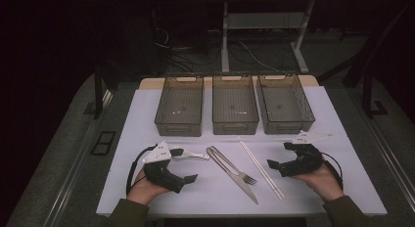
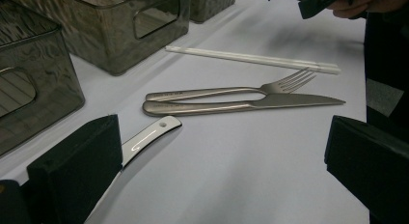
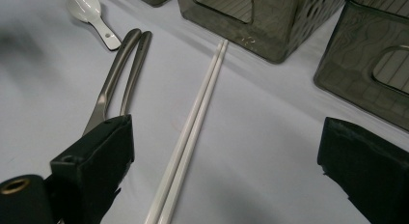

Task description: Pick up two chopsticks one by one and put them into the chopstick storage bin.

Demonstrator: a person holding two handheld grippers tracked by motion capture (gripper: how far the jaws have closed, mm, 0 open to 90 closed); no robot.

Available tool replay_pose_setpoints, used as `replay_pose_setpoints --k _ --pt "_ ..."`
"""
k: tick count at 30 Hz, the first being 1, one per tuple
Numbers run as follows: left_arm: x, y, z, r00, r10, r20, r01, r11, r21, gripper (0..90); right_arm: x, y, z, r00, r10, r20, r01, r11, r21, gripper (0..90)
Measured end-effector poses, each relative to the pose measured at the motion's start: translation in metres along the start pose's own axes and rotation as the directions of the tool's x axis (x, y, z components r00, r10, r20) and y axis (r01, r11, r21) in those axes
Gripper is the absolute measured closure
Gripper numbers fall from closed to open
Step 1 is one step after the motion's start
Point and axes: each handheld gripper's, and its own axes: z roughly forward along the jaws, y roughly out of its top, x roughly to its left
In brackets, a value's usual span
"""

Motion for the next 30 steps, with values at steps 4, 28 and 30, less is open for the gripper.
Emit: replay_pose_setpoints --k 4,28,30 --pt "0.000 0.000 0.000 1.0000 -0.001 0.001 0.001 1.0000 -0.002 0.0 0.000 0.003 0.005 1.0000 -0.002 0.002 0.002 1.000 0.000 6.6" --pt "-0.001 0.000 0.000 1.0000 -0.006 0.001 0.006 0.9999 -0.008 0.0 0.005 0.017 0.027 0.9997 -0.015 -0.020 0.016 0.999 0.037 17.8" --pt "0.000 0.000 0.000 1.0000 -0.005 0.002 0.005 1.0000 -0.007 0.0 0.006 0.017 0.027 0.9997 -0.010 -0.022 0.011 0.999 0.038 22.9"
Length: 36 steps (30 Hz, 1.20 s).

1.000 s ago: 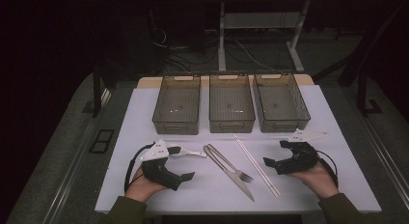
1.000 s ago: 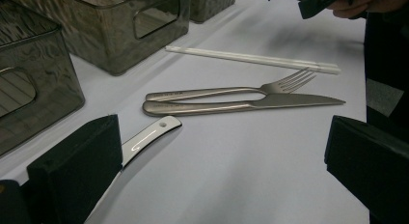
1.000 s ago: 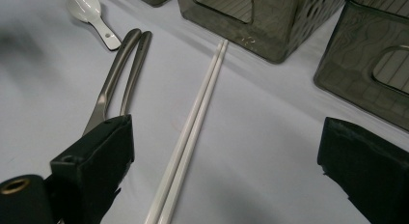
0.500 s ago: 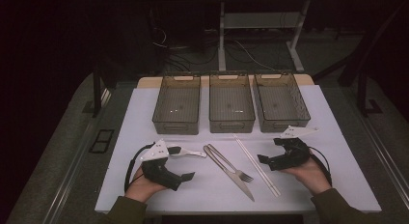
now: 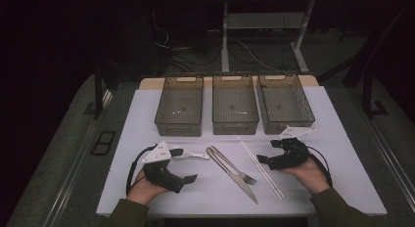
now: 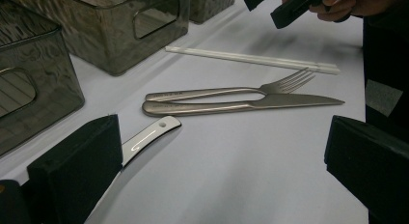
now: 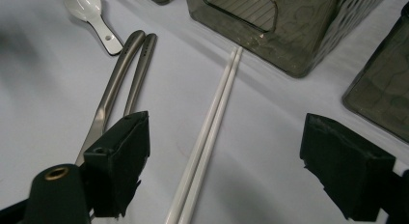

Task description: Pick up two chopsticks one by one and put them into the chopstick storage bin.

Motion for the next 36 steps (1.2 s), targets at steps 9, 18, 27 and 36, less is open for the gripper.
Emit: replay_pose_setpoints --k 9,18,27,36 --pt "0.000 0.000 0.000 1.0000 0.003 0.000 -0.003 1.0000 0.002 0.0 0.002 -0.002 0.003 0.9995 -0.010 -0.030 0.011 0.999 0.050 40.3" --pt "0.000 0.000 -0.001 1.0000 0.007 0.001 -0.007 1.0000 0.006 0.0 0.004 -0.003 0.005 0.9987 -0.020 -0.046 0.025 0.995 0.099 57.6" --pt "0.001 0.000 -0.001 1.0000 0.007 0.002 -0.007 1.0000 0.005 0.0 0.007 -0.006 0.011 0.9991 -0.027 -0.033 0.032 0.987 0.157 68.9" --pt "0.001 -0.001 -0.001 1.0000 0.005 -0.002 -0.005 1.0000 0.004 0.0 0.008 -0.011 0.015 0.9989 -0.031 -0.034 0.037 0.979 0.200 73.2"
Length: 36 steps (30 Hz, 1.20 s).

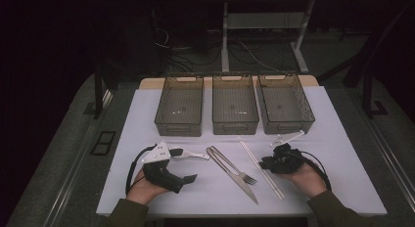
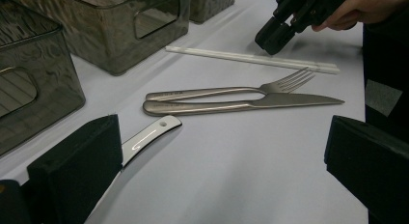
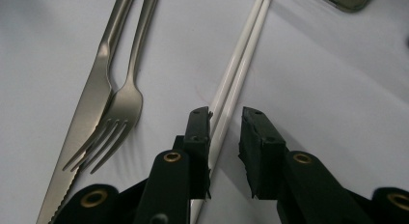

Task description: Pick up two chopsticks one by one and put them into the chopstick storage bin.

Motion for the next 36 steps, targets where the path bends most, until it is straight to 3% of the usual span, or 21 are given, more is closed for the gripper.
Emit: replay_pose_setpoints --k 18,32,36 --pt "0.0006 -0.0002 -0.0007 1.0000 0.000 -0.004 0.000 1.0000 0.003 0.0 0.0018 -0.0029 0.0032 0.9999 0.012 -0.008 -0.012 0.999 0.045 76.6" --pt "0.0007 -0.0001 -0.0011 1.0000 0.002 -0.004 -0.002 1.0000 0.001 0.0 0.0012 -0.0032 0.0035 0.9988 -0.016 0.047 0.013 0.998 0.066 81.5" --pt "0.0005 -0.0002 -0.0010 1.0000 0.002 -0.004 -0.002 1.0000 0.001 0.0 0.0002 -0.0035 0.0031 0.9954 -0.035 0.090 0.029 0.997 0.066 82.1"
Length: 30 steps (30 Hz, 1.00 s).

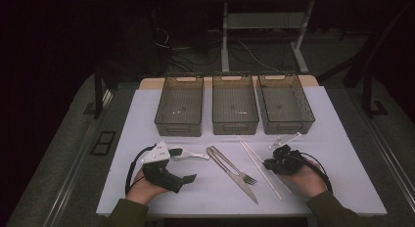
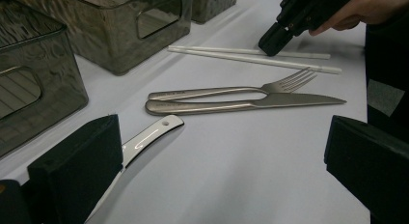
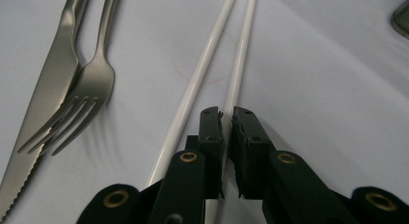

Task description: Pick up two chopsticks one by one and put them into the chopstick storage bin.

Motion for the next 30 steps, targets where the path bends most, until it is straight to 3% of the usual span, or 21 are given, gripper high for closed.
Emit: replay_pose_setpoints --k 1,7,13,20,25,30 --pt "0.000 0.000 0.000 1.0000 0.000 0.000 0.000 1.0000 0.000 0.0 0.000 0.000 0.000 0.9999 0.015 -0.004 -0.015 1.000 0.000 82.1" --pt "0.000 0.000 0.001 1.0000 -0.002 -0.001 0.002 1.0000 0.003 0.0 0.003 0.000 0.001 0.9998 -0.002 0.018 0.002 1.000 0.005 82.1" --pt "-0.001 0.000 0.000 1.0000 0.000 -0.001 0.000 1.0000 0.001 0.0 -0.002 -0.001 0.000 0.9979 0.064 -0.006 -0.064 0.998 -0.002 83.9" --pt "-0.001 0.000 0.001 1.0000 -0.007 0.000 0.007 0.9999 -0.007 0.0 -0.004 -0.002 0.000 0.9973 0.072 -0.011 -0.072 0.997 -0.003 84.7" --pt "0.000 0.000 0.000 1.0000 -0.001 -0.001 0.001 1.0000 -0.006 0.0 -0.008 -0.003 -0.003 0.9970 0.073 0.025 -0.073 0.997 -0.008 84.8" --pt "-0.001 0.000 0.001 1.0000 -0.003 0.000 0.003 1.0000 -0.007 0.0 -0.013 -0.005 -0.009 0.9964 0.085 0.008 -0.084 0.996 -0.029 84.8"
